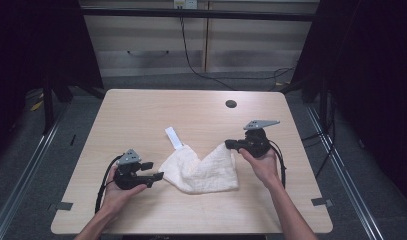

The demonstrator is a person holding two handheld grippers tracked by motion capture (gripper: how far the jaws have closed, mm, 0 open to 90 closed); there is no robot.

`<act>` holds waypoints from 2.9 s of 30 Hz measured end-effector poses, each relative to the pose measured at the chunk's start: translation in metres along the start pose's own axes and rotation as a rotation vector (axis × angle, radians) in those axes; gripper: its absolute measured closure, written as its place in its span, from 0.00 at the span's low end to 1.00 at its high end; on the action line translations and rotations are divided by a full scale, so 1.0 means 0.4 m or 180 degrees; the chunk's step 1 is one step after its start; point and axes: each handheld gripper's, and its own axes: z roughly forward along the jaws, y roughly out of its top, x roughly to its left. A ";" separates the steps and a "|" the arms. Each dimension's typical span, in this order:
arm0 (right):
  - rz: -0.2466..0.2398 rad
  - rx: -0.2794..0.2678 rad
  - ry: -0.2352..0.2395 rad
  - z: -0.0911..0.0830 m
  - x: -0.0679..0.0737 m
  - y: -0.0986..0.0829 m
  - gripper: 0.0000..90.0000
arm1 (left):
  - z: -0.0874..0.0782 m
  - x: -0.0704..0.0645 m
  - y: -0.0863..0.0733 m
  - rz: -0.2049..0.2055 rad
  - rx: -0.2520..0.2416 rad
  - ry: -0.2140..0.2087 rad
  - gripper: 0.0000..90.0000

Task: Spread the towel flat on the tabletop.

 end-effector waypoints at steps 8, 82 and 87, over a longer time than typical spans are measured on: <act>-0.0005 -0.0112 -0.0094 -0.036 -0.014 0.052 0.98 | -0.001 0.003 -0.001 0.0014 -0.0009 0.0009 0.41; 0.0008 0.0193 0.0241 -0.050 0.068 -0.178 0.98 | 0.055 -0.026 0.001 0.0368 0.0577 -0.0086 0.93; -0.0015 0.0190 0.0271 -0.055 0.080 -0.181 0.98 | 0.001 -0.028 -0.030 0.0409 0.0626 -0.0092 0.93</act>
